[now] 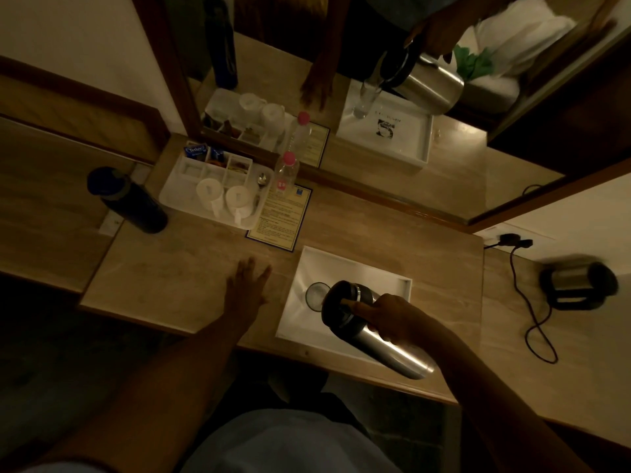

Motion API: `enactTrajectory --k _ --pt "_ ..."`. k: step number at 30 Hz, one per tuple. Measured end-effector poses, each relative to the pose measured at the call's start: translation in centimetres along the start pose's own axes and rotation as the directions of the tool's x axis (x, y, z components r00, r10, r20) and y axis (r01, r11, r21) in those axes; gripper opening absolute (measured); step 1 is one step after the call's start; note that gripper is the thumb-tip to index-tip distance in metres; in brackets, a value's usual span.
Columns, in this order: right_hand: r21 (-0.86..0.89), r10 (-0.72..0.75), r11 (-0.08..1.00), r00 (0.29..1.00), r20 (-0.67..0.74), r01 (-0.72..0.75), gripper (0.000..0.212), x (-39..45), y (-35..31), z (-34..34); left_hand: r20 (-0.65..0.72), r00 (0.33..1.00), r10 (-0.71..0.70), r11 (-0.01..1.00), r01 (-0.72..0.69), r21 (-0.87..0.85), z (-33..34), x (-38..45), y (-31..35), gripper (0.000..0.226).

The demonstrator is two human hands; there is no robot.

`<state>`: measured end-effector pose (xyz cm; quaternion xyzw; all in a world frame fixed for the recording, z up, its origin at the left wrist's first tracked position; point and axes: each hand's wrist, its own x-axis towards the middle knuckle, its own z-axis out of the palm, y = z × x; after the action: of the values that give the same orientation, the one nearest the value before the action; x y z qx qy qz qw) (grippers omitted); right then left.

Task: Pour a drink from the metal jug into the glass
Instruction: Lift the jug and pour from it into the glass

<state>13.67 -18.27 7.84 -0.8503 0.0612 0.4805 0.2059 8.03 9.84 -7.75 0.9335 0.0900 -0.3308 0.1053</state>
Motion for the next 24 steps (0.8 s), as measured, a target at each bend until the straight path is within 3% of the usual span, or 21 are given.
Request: enactTrajectory --k 17,24 --pt "-0.039 -0.011 0.999 1.000 0.019 0.012 0.050 -0.08 0.24 0.26 0.015 1.000 0.002 1.000 -0.002 0.006 0.02 0.17 -0.02 0.083" --pt "0.032 0.003 0.999 1.000 -0.012 -0.003 0.055 -0.03 0.30 0.34 0.002 1.000 0.001 1.000 -0.001 0.004 0.06 0.10 -0.01 0.084"
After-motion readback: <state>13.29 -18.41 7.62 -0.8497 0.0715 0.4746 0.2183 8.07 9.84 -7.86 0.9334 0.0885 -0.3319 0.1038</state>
